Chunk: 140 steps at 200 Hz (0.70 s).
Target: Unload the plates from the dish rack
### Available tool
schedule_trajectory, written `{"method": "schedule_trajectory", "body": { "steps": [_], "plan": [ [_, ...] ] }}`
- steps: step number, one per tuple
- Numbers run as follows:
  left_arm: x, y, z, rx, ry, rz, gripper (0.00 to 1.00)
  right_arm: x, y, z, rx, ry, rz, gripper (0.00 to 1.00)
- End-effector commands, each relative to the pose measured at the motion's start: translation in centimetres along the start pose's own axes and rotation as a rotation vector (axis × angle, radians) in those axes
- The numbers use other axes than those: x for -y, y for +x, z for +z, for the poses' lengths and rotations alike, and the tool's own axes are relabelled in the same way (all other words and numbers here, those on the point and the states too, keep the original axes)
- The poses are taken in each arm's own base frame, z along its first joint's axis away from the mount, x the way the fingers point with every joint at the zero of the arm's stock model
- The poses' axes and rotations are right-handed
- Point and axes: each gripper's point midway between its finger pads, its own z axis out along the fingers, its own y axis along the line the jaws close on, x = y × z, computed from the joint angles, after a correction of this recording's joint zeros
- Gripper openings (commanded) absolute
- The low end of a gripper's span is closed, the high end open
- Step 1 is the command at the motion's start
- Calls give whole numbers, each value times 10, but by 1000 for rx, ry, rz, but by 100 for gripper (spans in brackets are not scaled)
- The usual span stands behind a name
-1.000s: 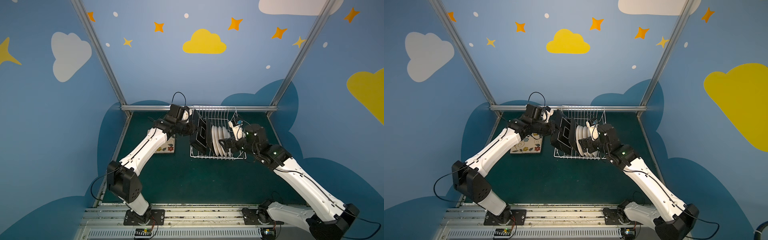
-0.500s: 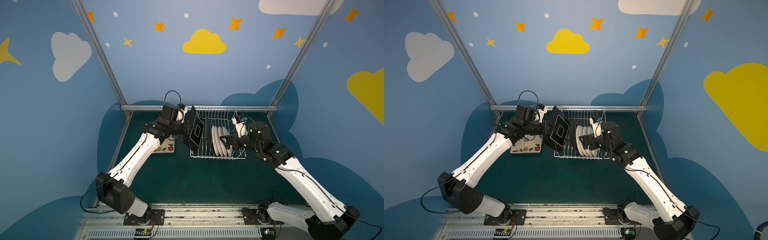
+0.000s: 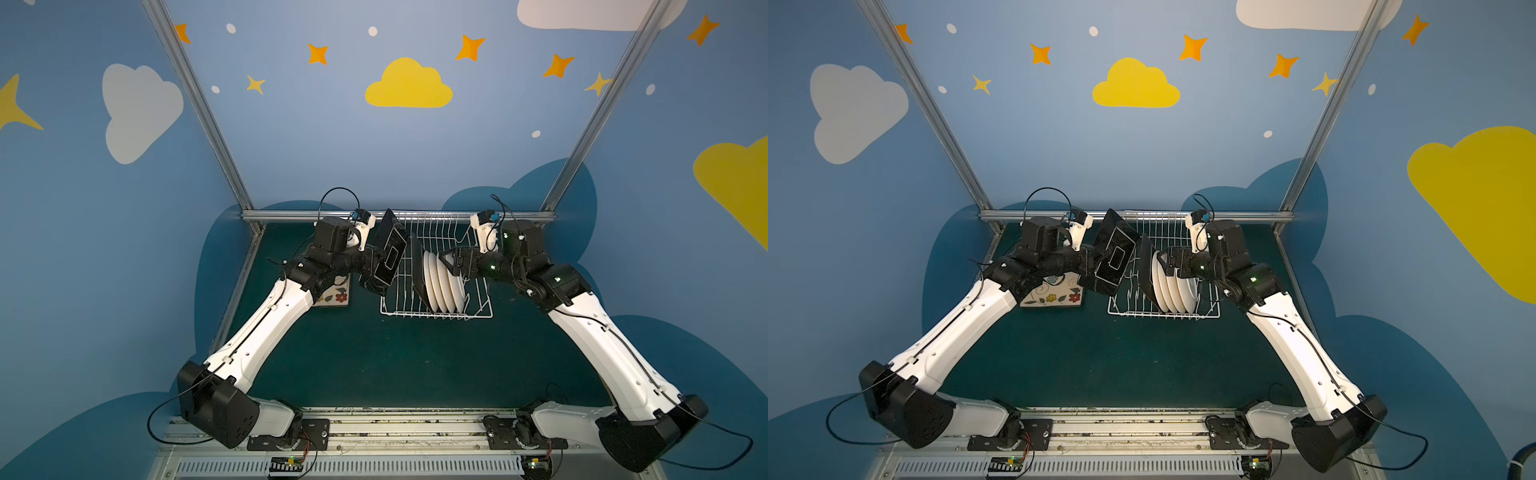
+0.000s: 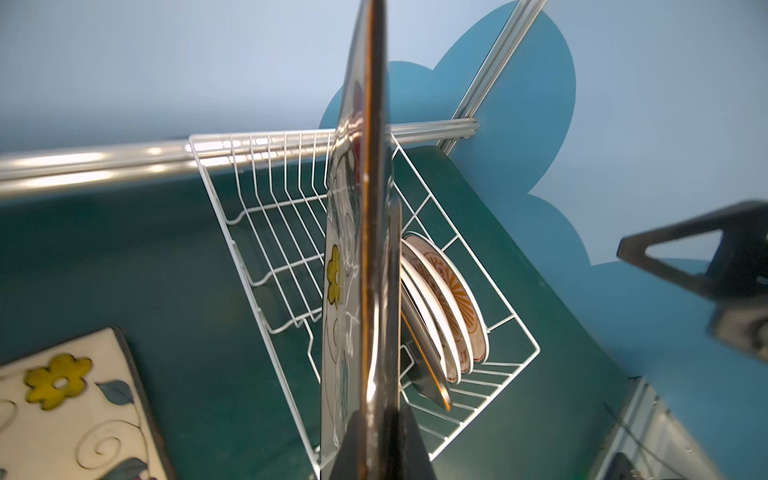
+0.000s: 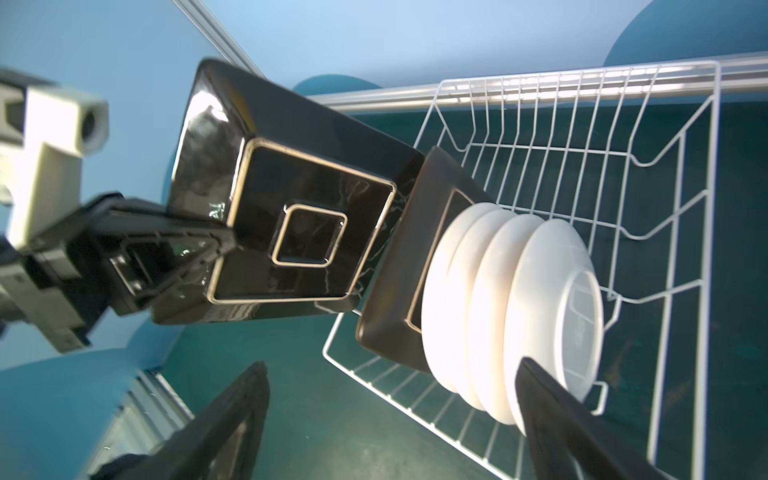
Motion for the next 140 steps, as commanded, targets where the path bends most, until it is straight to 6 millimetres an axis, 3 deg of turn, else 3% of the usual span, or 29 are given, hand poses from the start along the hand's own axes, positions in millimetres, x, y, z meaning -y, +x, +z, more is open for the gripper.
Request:
{"method": "schedule_trajectory", "body": {
  "steps": [1, 39, 86, 140],
  "plan": [
    [41, -81, -54, 328, 59, 247, 3, -6, 2, -3, -32, -45, 93, 92],
    [36, -85, -64, 383, -35, 358, 3, -8, -8, 2, -30, -97, 239, 92],
    [49, -89, -83, 512, -63, 530, 3, -11, -20, 4, -11, -162, 321, 92],
    [50, -68, -81, 569, -137, 807, 3, -15, -29, 5, -11, -221, 396, 92]
  ]
}}
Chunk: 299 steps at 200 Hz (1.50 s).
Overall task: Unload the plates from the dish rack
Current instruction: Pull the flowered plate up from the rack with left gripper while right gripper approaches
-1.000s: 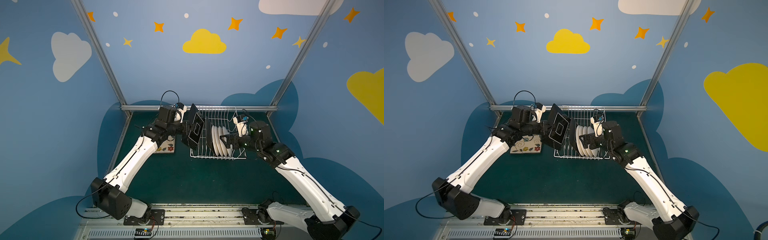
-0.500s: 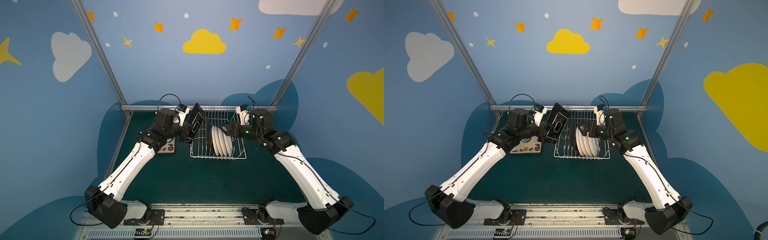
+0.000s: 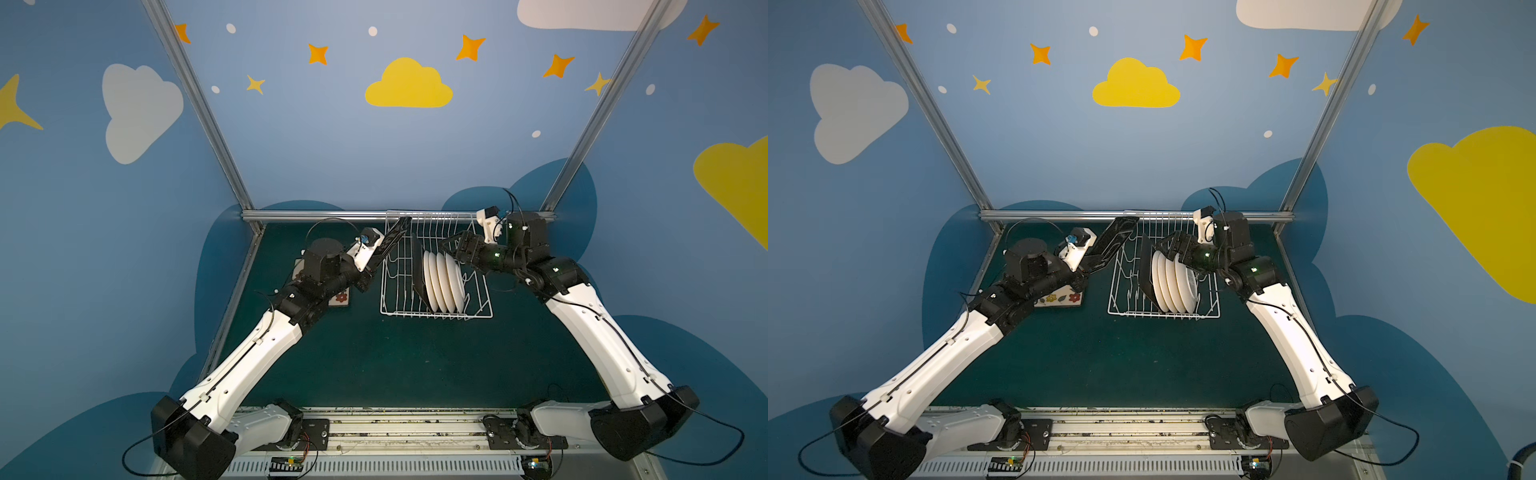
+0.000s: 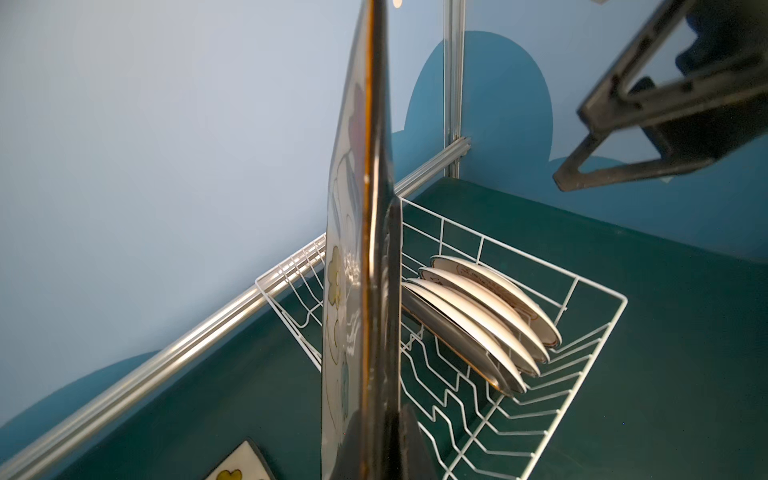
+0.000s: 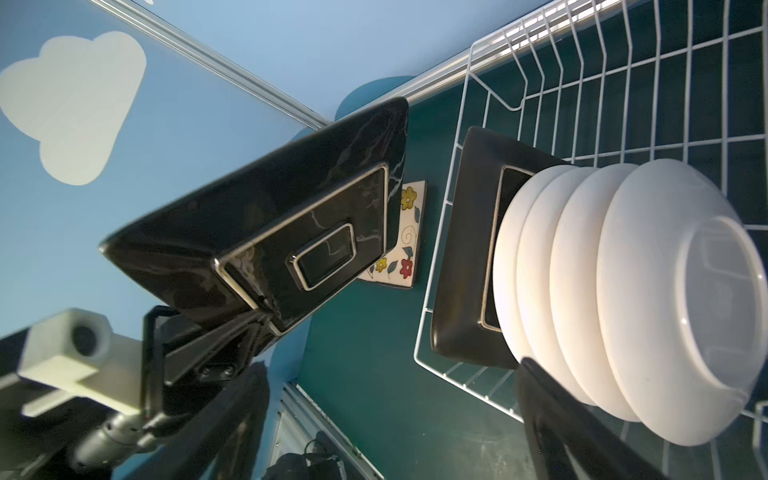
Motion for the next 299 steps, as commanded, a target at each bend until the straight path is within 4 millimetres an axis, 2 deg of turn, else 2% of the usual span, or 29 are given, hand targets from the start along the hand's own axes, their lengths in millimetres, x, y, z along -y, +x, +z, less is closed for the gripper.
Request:
{"method": "schedule_trajectory", "body": {
  "steps": [1, 47, 88, 153, 211, 250, 299],
  "plan": [
    [-16, -88, -36, 337, -139, 249, 3, -16, -12, -1, 12, -75, 38, 92],
    [-12, -82, -39, 385, -235, 380, 3, -24, -18, 8, 7, -131, 76, 92],
    [3, -79, -37, 424, -269, 564, 3, -30, -26, 19, 9, -170, 99, 92],
    [14, -76, -36, 452, -330, 689, 3, -29, -12, 48, -125, -197, 147, 89],
    [20, -68, -30, 436, -316, 739, 3, -29, 5, 69, -187, -186, 170, 72],
    [24, -60, -25, 413, -300, 767, 3, -28, 21, 82, -247, -183, 192, 54],
    [22, -52, -21, 380, -311, 790, 3, -27, 35, 86, -283, -181, 207, 31]
  ]
}}
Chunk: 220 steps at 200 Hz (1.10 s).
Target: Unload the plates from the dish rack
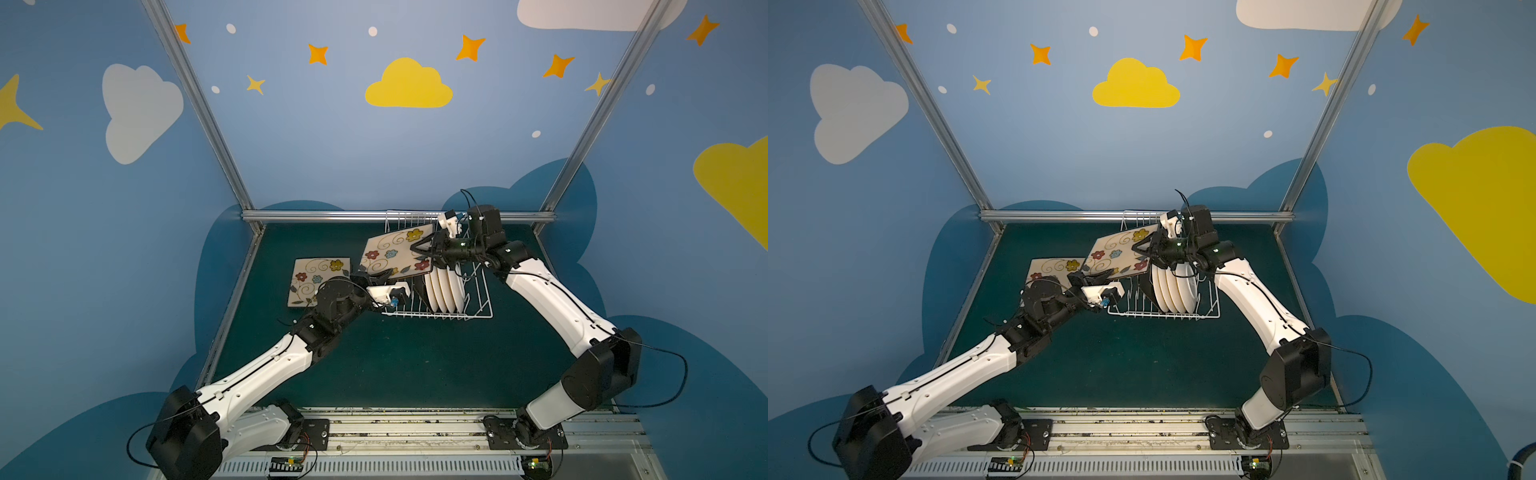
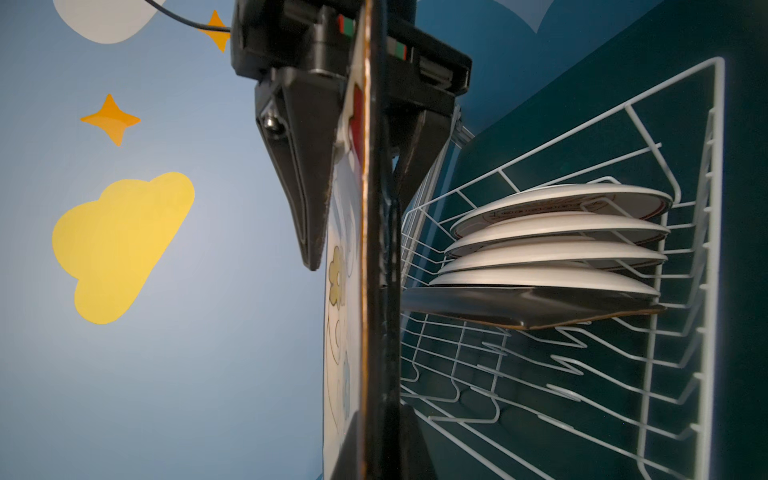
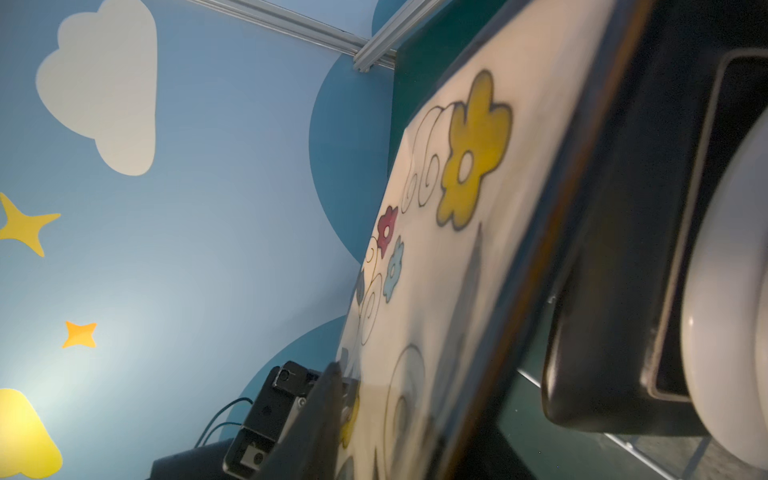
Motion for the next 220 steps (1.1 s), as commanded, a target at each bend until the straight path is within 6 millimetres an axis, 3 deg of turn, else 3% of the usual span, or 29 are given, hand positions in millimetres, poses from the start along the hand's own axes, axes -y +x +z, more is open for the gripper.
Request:
{"method": "schedule_trajectory", "body": {
  "steps": [1, 46, 73, 93, 117, 161, 180, 220],
  "plan": [
    [-72, -44, -19, 143, -263, 35, 3, -5, 5, 2, -20, -23, -17, 31],
    [-71, -35, -17, 106, -272, 27, 3, -11, 7, -5, -18, -48, -34, 10],
    [-70, -30, -16, 82, -277, 14, 13, -16, 2, -13, 25, -87, -42, 0],
    [-68, -26, -16, 69, -271, 4, 36, -21, -4, -20, 54, -115, -42, 0],
    [-65, -25, -18, 67, -257, -27, 47, -27, -8, -27, 80, -134, -50, 0],
    [-58, -21, -27, 66, -229, -102, 91, -43, -23, -42, 153, -222, -55, 0],
    [-55, -21, -34, 65, -215, -133, 99, -46, -29, -47, 176, -248, -53, 0],
    [-54, -23, -55, 69, -177, -269, 99, -49, -40, -57, 234, -268, -68, 0]
  ]
}}
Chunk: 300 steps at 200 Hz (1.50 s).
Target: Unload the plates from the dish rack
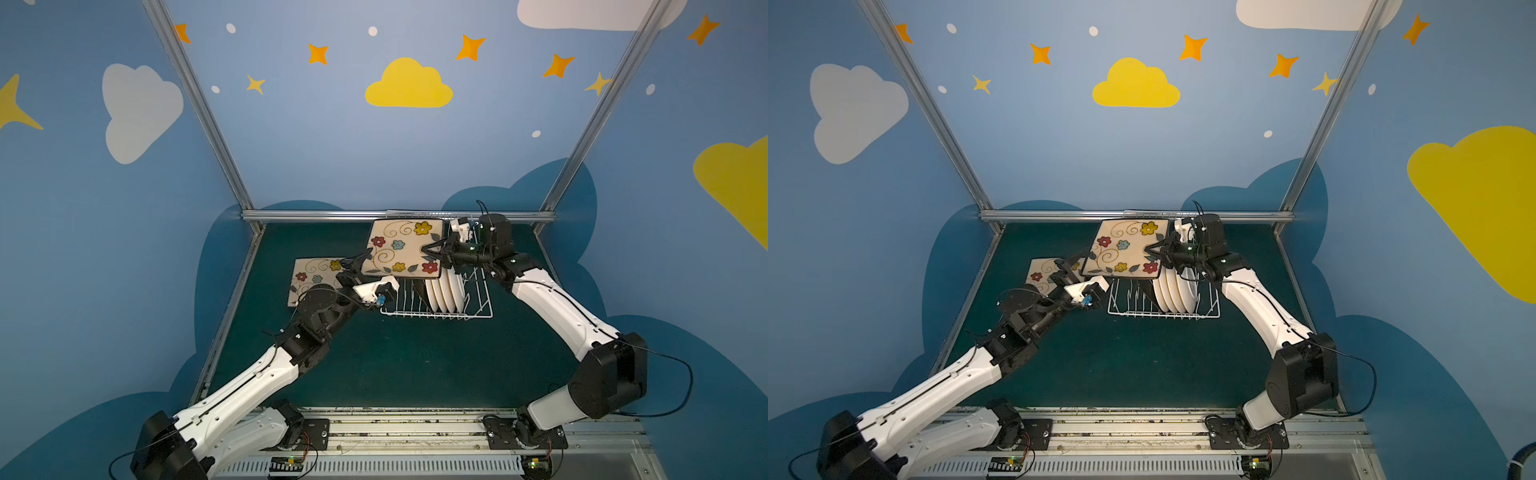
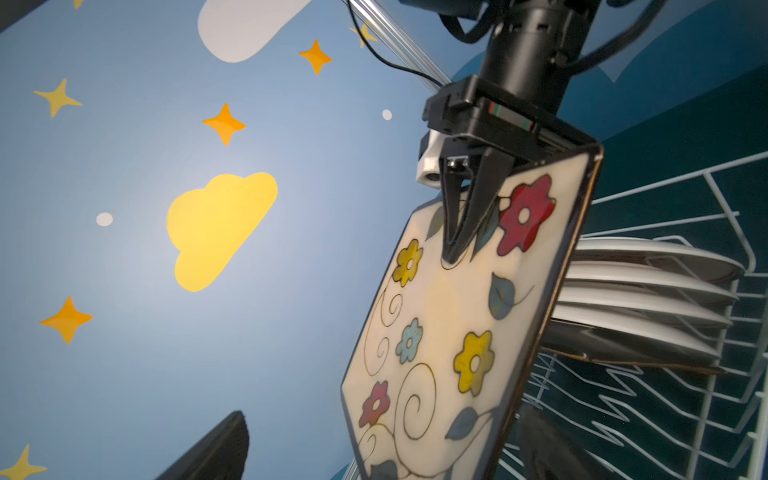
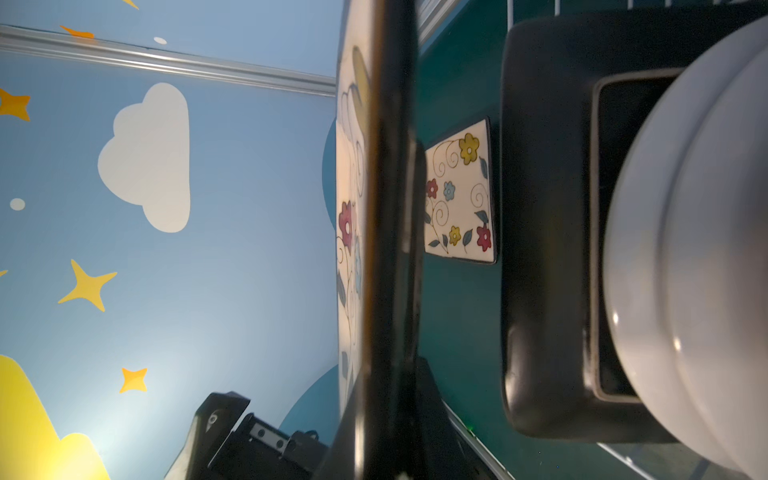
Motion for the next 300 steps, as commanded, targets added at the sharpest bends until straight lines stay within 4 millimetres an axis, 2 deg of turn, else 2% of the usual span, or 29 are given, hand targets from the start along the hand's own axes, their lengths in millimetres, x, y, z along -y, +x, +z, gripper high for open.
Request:
{"method": "schedule_trajectory", "body": {
  "steps": [1, 42, 58, 70, 121, 152, 179, 202, 253, 300],
  "plan": [
    [-10, -6, -14, 8, -13, -129, 99, -81, -12, -37, 104, -226, -187, 0],
    [-35, -1, -33, -72, -84, -415, 100, -77, -21, -51, 155, -208, -200, 0],
    [-53, 11, -39, -143, -145, -574, 100, -77, -22, -56, 165, -208, -214, 0],
    [-60, 18, -41, -192, -136, -691, 100, -79, -22, -58, 169, -216, -232, 0],
    [-81, 27, -32, -197, -60, -1104, 100, -83, -16, -64, 161, -240, -294, 0],
    [-91, 47, -22, -228, -56, -1314, 100, -84, -13, -68, 169, -248, -323, 0],
    [-80, 55, -9, -258, 55, -1482, 100, -83, -11, -68, 160, -246, -336, 0],
    [-63, 61, 5, -314, 156, -1590, 99, -79, -9, -65, 130, -243, -336, 0],
    [-35, 70, 30, -313, 317, -1783, 99, -73, -7, -56, 86, -248, -323, 0],
    [-11, 77, 49, -361, 429, -1901, 94, -70, -5, -52, 65, -244, -319, 0]
  ]
}}
